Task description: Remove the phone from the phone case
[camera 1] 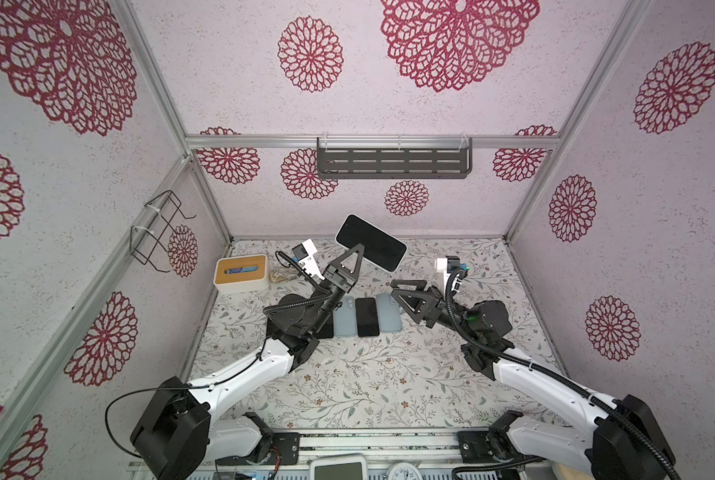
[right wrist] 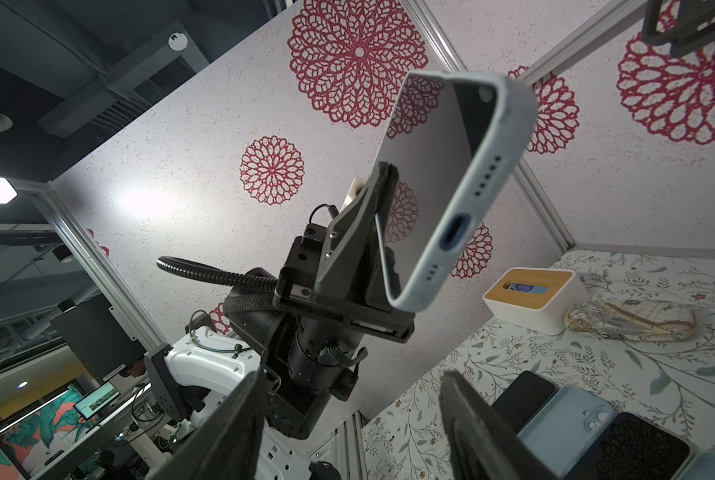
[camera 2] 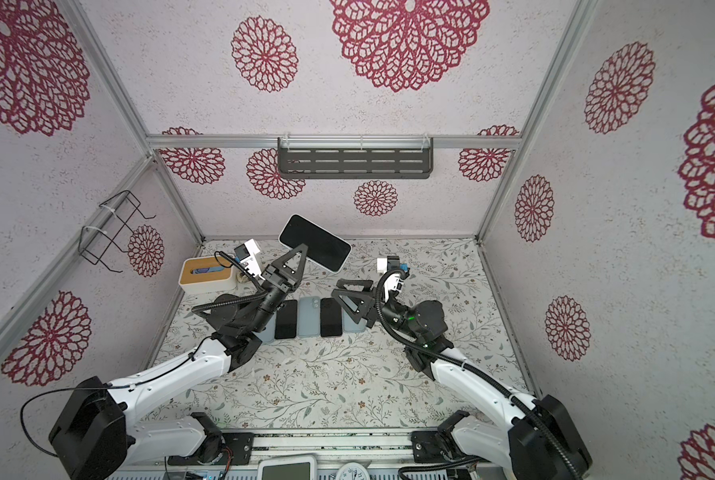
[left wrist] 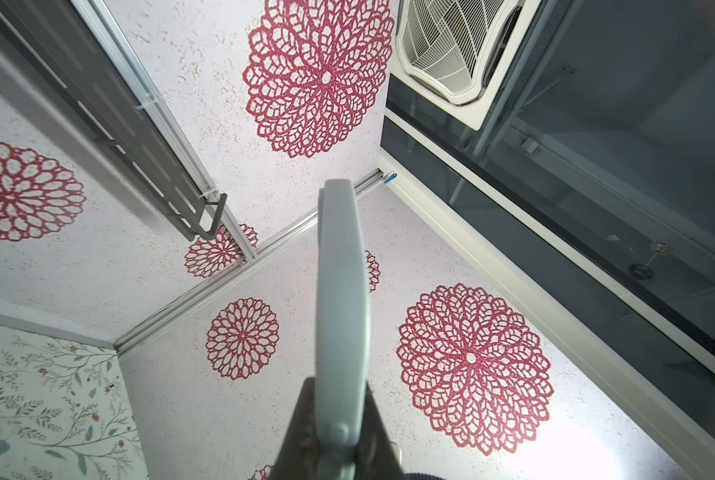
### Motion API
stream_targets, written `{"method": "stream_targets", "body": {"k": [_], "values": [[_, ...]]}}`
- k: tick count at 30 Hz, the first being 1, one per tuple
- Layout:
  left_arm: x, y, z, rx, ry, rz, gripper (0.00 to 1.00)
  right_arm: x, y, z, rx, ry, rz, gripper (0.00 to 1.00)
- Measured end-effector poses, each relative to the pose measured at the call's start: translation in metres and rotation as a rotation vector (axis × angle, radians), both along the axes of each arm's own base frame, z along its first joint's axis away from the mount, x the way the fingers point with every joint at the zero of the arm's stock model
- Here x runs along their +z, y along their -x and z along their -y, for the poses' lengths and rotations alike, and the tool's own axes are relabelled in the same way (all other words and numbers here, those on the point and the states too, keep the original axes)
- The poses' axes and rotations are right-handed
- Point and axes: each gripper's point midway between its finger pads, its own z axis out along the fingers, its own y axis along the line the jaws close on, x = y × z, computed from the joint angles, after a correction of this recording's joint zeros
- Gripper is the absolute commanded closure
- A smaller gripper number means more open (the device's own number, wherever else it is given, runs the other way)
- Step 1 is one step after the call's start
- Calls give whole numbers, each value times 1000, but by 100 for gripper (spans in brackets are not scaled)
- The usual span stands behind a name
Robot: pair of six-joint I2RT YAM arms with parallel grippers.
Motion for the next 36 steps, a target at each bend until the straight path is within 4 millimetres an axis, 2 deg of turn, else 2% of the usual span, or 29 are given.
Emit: {"method": "stream_targets", "body": {"k": [6, 10, 16, 28, 36], "values": [[-6, 2, 2, -28, 35, -18, 100, -5, -5, -4, 4, -1, -12, 45], [-14, 1, 5, -41, 36, -39, 100, 2, -7, -5, 13, -22, -8, 49], [-12, 4, 8, -57, 50, -38, 100, 12, -6, -4, 21, -48, 3, 63], [-9, 6, 8, -67, 67, -34, 100, 12, -11, -3, 21, -59, -15, 79], [-9, 7, 9, -73, 66, -33, 100, 10, -13, -2, 20, -58, -19, 97]]}}
